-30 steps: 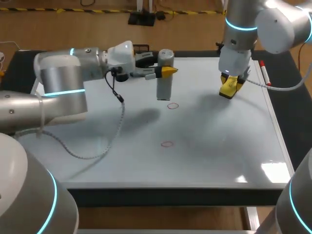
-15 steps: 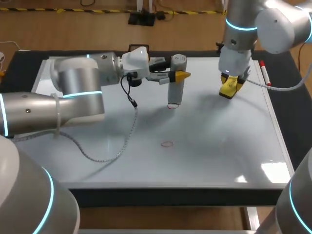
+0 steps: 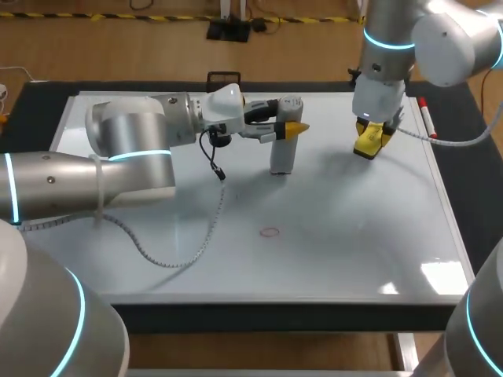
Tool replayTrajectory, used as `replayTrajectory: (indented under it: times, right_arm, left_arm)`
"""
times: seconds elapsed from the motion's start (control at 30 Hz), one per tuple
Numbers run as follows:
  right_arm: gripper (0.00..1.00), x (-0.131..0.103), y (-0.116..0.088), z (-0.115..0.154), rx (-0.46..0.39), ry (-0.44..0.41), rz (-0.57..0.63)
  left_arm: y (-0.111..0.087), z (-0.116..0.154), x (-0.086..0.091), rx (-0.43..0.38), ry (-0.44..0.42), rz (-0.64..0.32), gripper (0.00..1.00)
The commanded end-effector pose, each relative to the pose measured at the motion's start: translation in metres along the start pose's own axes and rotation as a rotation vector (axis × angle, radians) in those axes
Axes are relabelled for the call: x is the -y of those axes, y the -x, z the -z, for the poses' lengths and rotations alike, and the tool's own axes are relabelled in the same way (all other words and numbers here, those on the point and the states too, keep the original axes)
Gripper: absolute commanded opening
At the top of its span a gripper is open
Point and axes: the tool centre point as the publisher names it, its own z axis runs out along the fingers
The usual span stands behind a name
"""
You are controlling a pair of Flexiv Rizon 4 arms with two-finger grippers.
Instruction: Pick up the inspection probe, press it on each red-marked spot on the whiteboard one by one, put down the probe, pick up the eraser, and wipe off all the red marks.
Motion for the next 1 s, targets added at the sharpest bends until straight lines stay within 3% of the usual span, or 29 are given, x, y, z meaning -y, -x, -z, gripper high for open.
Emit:
replayTrajectory:
  times: [0.03, 0.43, 1.0]
  right_arm:
    - [0.0, 0.001, 0.0, 0.0, -0.003, -0.001, 0.001]
    - [0.0, 0.001, 0.0, 0.0, -0.003, -0.001, 0.001]
    - [0.0, 0.001, 0.0, 0.0, -0.003, -0.001, 0.001]
  left_arm:
    - [0.002, -0.001, -0.004, -0.009, 0.011, -0.011, 0.0]
    - [0.003, 0.002, -0.013, -0.031, 0.007, -0.032, 0.0]
    - [0.001, 0.008, -0.013, -0.047, 0.069, -0.044, 0.0]
